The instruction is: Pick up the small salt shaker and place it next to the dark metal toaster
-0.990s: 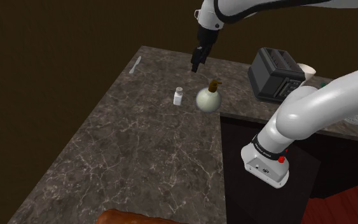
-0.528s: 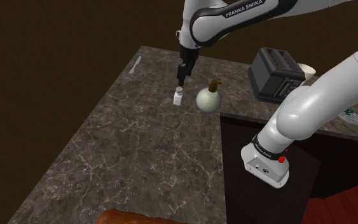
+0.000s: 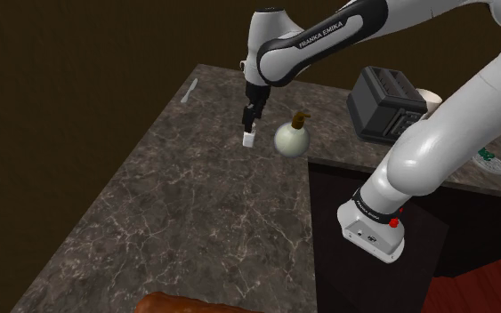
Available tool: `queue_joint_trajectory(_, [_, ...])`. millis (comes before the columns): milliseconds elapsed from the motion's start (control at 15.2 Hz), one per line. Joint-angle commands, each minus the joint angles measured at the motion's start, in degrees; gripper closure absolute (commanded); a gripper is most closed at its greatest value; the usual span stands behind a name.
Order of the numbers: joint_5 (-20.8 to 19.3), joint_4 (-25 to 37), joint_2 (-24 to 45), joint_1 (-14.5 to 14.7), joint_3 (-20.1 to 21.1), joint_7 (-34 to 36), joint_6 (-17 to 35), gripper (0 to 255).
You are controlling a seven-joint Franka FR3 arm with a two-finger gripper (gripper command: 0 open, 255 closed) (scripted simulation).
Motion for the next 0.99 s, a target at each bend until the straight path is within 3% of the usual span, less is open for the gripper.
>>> queue_joint_trajectory(0, [-0.1,-0.2,1.0,-0.1,0.0,0.0,1.2,0])
queue_joint_trajectory(462, [-0.1,-0.2,1.0,-0.1,0.0,0.0,1.2,0])
queue_joint_trajectory(528, [-0.1,-0.2,1.0,-0.1,0.0,0.0,1.2,255])
queue_joint_trajectory(924, [-0.1,-0.2,1.0,-0.1,0.0,0.0,1.2,255])
